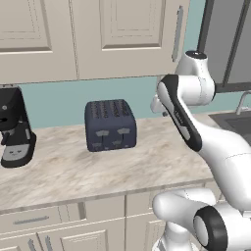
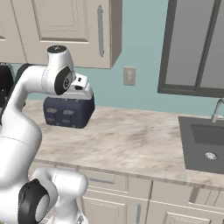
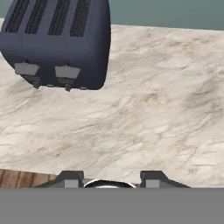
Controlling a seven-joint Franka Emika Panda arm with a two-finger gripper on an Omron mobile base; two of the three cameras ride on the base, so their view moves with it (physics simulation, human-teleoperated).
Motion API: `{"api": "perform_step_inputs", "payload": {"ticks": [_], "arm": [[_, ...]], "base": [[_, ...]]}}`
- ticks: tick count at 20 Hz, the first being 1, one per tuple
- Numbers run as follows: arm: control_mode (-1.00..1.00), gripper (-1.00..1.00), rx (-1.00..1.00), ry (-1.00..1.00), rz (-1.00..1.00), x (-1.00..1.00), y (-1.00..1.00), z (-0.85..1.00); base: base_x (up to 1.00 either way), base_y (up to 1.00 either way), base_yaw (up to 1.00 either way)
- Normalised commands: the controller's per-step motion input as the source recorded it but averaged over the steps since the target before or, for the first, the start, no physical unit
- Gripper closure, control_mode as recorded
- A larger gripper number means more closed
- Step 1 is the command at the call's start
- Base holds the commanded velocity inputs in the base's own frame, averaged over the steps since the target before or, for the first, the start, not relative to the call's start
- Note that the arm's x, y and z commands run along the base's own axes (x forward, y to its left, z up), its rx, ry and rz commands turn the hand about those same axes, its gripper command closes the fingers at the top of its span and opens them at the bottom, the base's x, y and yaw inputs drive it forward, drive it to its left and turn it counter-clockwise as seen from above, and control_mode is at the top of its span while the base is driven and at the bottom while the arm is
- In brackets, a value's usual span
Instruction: Open the cabinet and move the ladle to the pot. Then close the cabinet.
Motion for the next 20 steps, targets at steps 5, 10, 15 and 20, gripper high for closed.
{"api": "perform_step_inputs", "payload": {"ticks": [5, 10, 15, 20], "arm": [[-1.00, -1.00, -0.02, -0.19, 0.00, -0.30, 0.01, 0.14], [-1.00, -1.00, -0.02, -0.33, 0.00, -0.41, 0.00, 0.27], [-1.00, -1.00, -0.03, -0.19, -0.01, -0.18, 0.00, 0.55], [-1.00, -1.00, 0.00, -0.07, 0.00, -0.06, -0.25, 0.56]], "base": [[0.00, 0.00, 0.00], [0.00, 0.00, 0.00], [0.00, 0.00, 0.00], [0.00, 0.00, 0.00]]}}
